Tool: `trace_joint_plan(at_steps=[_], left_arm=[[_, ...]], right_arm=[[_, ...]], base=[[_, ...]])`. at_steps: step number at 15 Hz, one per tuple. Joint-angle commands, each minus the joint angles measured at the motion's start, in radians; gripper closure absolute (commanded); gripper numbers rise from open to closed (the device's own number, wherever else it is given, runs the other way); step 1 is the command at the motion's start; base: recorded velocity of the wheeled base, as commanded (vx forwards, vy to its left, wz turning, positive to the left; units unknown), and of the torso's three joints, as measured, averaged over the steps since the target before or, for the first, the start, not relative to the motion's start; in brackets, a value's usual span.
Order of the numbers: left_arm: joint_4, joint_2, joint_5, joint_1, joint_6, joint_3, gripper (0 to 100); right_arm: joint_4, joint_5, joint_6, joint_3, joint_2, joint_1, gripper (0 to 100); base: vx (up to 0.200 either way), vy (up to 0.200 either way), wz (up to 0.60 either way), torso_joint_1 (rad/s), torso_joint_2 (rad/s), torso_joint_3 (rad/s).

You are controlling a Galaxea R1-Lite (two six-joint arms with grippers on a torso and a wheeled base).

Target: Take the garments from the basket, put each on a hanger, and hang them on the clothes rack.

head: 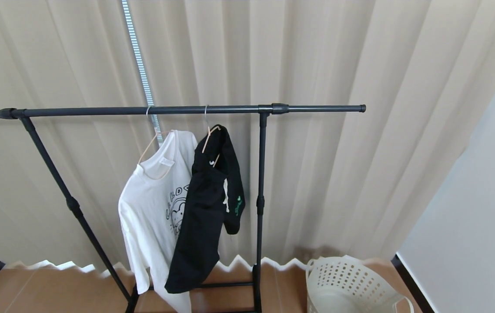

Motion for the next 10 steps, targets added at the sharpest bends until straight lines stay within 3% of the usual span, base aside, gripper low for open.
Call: trace_joint_plan(at_steps=[1,2,10], left_arm=[[0.0,-0.006,-0.001,0.0,-0.002,0.001,0],[0.0,-0.006,-0.001,0.0,0.0,0.001,0],[0.0,-0.006,-0.001,0.0,-0.002,0.001,0]], right_arm=[[0.0,0.083,0.012,0.013,-0.021,-0.004,0],[0.003,0.193,0.008,0.015,-0.021,-0.004,0],[0.003,0.181,0.008,0.013,-0.021,-0.004,0]], base=[[0.0,0.0,0.0,0.0,0.0,0.0],[0.0,0.0,0.0,0.0,0.0,0.0],[0.0,0.0,0.0,0.0,0.0,0.0]])
